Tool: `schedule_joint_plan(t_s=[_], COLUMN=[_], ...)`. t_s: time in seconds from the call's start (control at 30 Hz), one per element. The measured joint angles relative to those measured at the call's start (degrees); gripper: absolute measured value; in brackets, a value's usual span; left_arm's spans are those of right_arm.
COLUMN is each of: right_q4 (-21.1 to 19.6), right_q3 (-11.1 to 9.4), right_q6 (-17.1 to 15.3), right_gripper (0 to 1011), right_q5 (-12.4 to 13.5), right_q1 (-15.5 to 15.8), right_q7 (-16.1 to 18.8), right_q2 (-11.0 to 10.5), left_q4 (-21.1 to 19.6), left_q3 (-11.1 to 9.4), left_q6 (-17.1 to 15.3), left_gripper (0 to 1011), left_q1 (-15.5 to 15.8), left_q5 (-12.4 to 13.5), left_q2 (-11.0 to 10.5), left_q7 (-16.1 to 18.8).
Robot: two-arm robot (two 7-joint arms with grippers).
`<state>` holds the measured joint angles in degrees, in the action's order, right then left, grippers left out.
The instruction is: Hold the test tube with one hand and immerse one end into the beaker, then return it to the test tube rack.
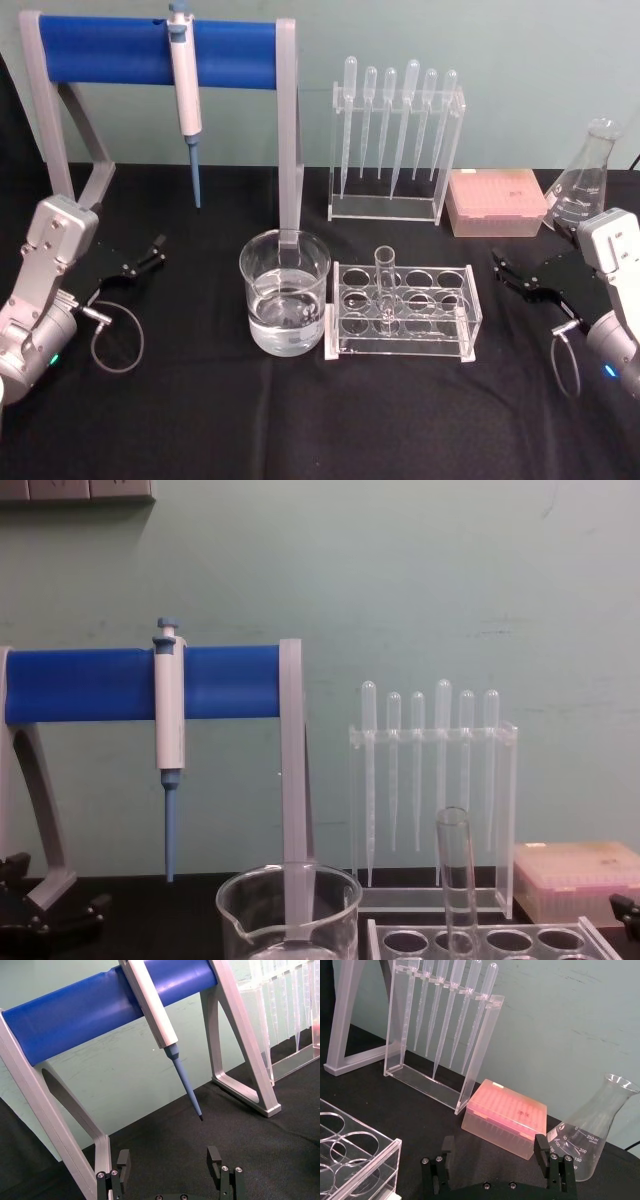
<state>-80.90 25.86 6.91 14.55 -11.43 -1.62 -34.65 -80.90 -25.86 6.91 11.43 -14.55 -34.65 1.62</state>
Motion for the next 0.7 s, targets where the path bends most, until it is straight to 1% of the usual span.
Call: schedule_joint_plan(t_s=[0.7], right_q4=[0.0], right_q3=[0.0], right_q6=[0.0], right_gripper=[1002], right_q5=[0.0], right_q1=[0.0], right_q7=[0.0], right_q2=[0.0], left_q4=[0.0], left_q3=[0.0], left_q6=[0.0], left_gripper=[1000], left_q1=[0.0], left_q5=[0.0], left_q2=[0.0], left_q7=[0.0])
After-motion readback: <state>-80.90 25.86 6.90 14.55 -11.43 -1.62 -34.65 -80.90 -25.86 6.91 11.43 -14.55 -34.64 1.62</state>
